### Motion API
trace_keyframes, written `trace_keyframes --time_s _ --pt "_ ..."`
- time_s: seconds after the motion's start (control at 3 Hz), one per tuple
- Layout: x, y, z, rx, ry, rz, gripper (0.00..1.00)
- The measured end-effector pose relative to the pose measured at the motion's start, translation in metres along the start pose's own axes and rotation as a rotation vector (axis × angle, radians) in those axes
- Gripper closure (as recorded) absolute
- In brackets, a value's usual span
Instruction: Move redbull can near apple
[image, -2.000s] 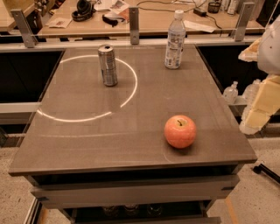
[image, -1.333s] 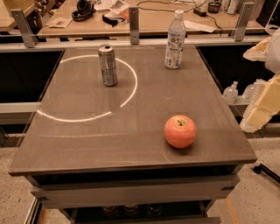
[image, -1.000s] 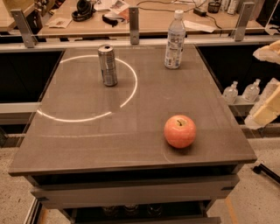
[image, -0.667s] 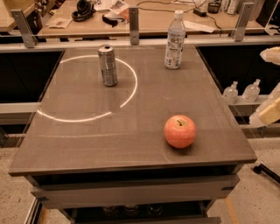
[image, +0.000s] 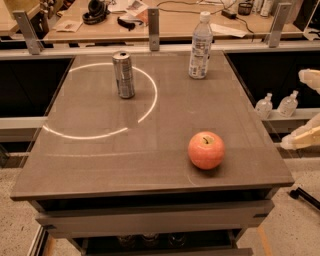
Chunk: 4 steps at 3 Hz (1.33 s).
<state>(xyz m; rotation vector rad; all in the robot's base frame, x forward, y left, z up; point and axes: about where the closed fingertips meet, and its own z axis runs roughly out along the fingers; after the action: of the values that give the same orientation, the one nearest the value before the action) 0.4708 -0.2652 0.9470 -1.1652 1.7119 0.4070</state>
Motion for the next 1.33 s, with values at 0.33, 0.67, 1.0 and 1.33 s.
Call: trace_keyframes --time_s 0.33,0.67,1.0,1.33 --pt "0.0 -0.002 0.001 0.009 0.001 -0.001 0.0" --pt "-0.004 -0.003 0.007 0.015 -0.001 0.012 0.0" --pt "-0.005 -0.014 0.032 0.049 -0.033 0.03 0.0" --pt "-0.005 -0.032 0.065 0.1 -0.064 0.06 0.0"
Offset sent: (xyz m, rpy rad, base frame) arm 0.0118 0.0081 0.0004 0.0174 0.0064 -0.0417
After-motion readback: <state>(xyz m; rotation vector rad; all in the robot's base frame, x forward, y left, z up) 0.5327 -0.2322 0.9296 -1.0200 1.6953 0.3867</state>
